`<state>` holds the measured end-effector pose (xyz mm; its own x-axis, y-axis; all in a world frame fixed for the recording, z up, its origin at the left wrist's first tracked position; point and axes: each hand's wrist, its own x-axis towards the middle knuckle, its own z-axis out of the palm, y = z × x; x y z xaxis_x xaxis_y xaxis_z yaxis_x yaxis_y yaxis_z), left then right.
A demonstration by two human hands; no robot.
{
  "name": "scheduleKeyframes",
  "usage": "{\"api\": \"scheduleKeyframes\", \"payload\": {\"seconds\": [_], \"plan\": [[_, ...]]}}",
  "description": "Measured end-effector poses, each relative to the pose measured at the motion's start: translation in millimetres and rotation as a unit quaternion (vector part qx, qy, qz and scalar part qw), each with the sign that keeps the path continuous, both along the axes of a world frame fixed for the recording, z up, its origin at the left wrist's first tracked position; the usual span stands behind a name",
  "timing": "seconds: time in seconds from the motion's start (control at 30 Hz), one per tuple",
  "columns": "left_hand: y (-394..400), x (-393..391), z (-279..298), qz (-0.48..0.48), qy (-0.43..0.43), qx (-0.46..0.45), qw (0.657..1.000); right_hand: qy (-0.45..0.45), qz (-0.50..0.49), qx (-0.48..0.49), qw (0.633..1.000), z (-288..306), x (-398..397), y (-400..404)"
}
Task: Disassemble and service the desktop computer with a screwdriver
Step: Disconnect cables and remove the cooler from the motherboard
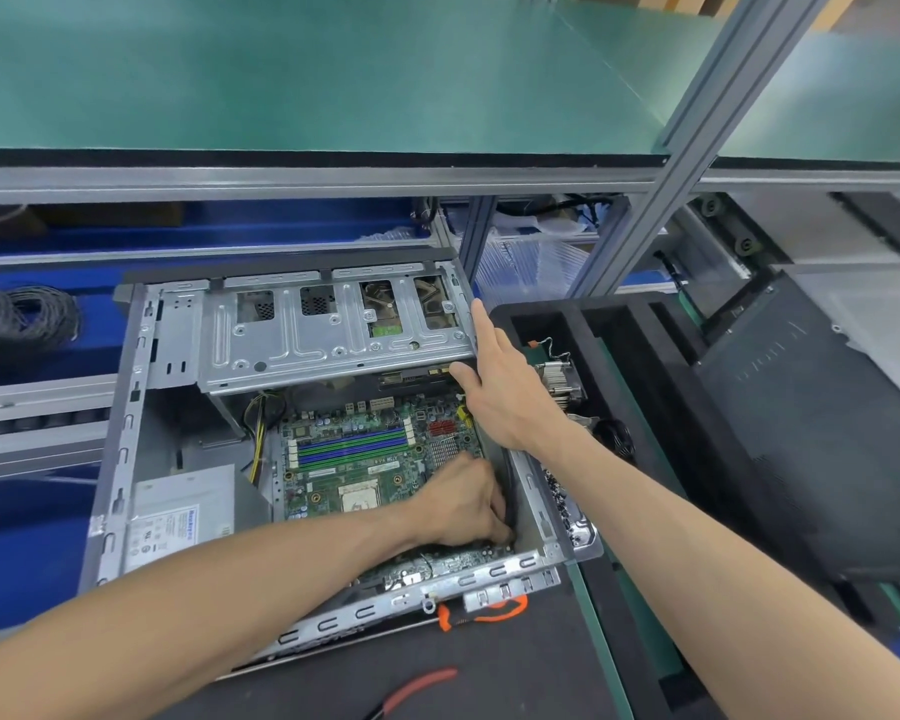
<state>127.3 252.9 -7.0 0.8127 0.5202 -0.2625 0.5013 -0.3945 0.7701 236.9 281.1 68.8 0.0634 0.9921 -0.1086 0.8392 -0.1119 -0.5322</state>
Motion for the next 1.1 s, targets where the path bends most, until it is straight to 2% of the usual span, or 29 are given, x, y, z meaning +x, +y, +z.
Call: {"api": "scheduleKeyframes", "payload": {"seconds": [0.17,0.37,0.53,0.73,0.93,1.1], "plan": [[2,1,0,0.018,0.007,-0.029,0.999,0.006,0.000,0.003,1.000,0,1,0],[-1,2,-4,0.015,0.002,0.002,1.000,0.003,0.001,0.002,1.000,2,1,-1],[1,2,-2,0.037,0.005,-0.030,0.999,0.006,-0.002,0.001,1.000,0,1,0],[-6,3,-2,0.021,0.014,0.033,0.999,0.002,-0.005,0.004,1.000,0,0,0],[-1,1,2,0.037,0.004,-0.019,0.999,0.001,-0.005,0.006,1.000,-1,1,1],[-9,2,0,0.028,0.000,0.050,0.998,0.000,-0.006,0.005,1.000,0,0,1]]}}
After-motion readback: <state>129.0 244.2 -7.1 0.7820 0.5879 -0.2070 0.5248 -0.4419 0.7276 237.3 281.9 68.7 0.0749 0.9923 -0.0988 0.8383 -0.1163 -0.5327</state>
